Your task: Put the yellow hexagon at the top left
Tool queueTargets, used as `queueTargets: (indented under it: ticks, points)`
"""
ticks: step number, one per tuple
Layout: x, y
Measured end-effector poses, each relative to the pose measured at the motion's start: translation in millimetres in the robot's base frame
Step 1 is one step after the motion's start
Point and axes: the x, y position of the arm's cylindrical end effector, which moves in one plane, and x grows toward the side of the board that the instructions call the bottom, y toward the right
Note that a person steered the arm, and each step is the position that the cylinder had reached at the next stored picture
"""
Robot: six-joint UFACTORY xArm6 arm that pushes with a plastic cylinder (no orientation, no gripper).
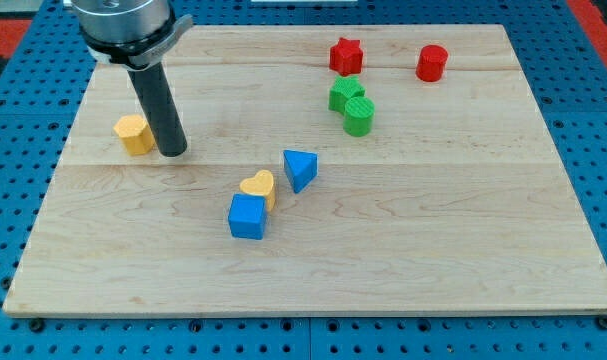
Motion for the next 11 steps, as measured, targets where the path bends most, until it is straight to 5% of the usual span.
queueTargets:
  ticks: [2,3,9,11]
  points:
    - [1,-52]
    - [-35,-82]
    - [-43,-109]
    - [-122,-60]
